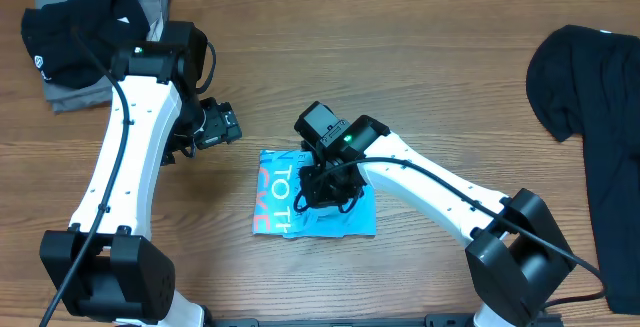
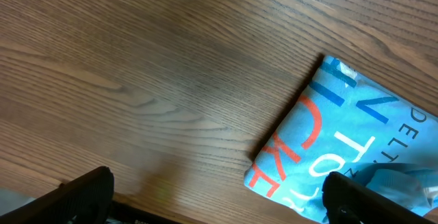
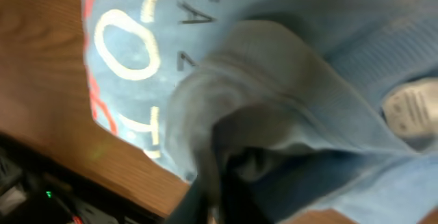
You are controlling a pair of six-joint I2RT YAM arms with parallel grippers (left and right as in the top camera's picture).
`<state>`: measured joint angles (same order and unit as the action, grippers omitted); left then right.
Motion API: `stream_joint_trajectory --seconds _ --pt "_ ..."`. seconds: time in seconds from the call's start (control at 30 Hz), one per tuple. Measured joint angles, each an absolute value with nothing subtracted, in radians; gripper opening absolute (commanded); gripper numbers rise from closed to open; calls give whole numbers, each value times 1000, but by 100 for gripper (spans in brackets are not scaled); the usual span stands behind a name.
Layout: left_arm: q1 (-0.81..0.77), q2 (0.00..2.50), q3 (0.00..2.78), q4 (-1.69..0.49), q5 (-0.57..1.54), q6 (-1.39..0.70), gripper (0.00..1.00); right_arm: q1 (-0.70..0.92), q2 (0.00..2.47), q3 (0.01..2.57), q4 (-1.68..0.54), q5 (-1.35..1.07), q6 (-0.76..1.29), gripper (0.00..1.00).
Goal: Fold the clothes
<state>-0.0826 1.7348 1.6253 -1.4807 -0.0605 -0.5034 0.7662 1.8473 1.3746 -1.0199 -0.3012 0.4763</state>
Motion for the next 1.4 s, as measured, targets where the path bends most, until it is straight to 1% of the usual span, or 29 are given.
stream_joint_trajectory --seconds 0.23,0.57,0.87,0.9,0.93,0.97,1.03,1.07,1.1,1.17,1.3,1.4 --pt "-83 1735 1625 -1481 -60 -503 100 751 1847 1375 -1124 -262 500 4" --pt "-83 1735 1625 -1480 -60 -503 100 714 1848 1375 -1354 -148 543 4" --pt "-83 1735 1625 -1478 -60 -503 100 713 1848 1371 -1426 -118 547 4" --pt "-83 1735 1625 -1478 -60 -503 100 713 1848 1364 -1429 -116 546 5" --pt "-83 1735 1625 -1478 -60 -503 100 713 1848 1353 -1430 -114 546 13" --pt "-83 1735 1625 -1478 -60 -503 100 713 1848 1342 -1431 -112 548 23" --pt "-83 1735 1625 -1478 -60 -503 100 713 1848 1309 -1433 -107 544 28" --pt "-83 1735 1625 -1477 -60 -503 100 713 1848 1291 -1434 -104 550 36" --pt "-83 1735 1625 -1477 -60 -503 100 714 1849 1279 -1434 -102 548 40" --pt "-83 1735 1625 -1477 -60 -503 100 714 1849 1258 -1446 -98 547 43" --pt "-83 1735 1625 -1477 -60 -503 100 713 1850 1249 -1470 -71 561 44" --pt "-83 1735 1625 -1477 -60 -503 100 714 1851 1254 -1508 -30 593 48"
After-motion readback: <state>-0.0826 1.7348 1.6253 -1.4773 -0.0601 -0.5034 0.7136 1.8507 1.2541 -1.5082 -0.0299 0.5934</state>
